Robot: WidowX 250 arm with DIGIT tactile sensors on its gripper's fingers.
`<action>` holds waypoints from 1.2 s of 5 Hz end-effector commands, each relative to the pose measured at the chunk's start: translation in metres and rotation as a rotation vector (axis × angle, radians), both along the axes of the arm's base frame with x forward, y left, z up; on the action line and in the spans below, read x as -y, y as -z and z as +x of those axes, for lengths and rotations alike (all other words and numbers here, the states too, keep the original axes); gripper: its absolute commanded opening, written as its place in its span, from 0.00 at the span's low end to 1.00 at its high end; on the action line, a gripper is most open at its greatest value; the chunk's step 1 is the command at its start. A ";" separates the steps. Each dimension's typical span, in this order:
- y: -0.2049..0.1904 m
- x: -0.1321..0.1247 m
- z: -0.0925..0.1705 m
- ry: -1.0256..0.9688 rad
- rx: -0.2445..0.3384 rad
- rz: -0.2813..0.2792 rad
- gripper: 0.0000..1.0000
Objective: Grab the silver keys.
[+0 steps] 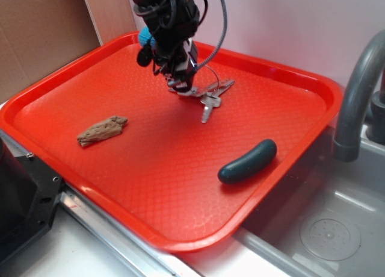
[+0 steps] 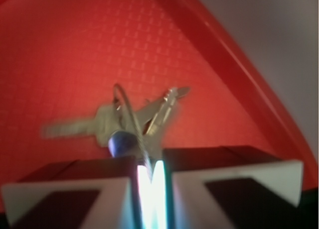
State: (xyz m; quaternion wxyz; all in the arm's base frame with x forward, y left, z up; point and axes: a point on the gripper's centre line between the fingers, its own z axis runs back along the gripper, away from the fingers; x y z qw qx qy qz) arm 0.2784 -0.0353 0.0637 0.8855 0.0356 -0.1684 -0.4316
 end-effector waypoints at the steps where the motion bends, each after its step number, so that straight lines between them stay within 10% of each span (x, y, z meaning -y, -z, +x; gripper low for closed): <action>1: -0.066 -0.015 -0.002 -0.162 0.015 -0.049 0.00; 3: -0.118 -0.018 -0.030 -0.483 -0.241 -0.181 0.00; 5: -0.142 0.021 -0.037 -0.520 -0.283 -0.095 0.00; 6: -0.127 0.021 -0.040 -0.427 -0.269 -0.091 1.00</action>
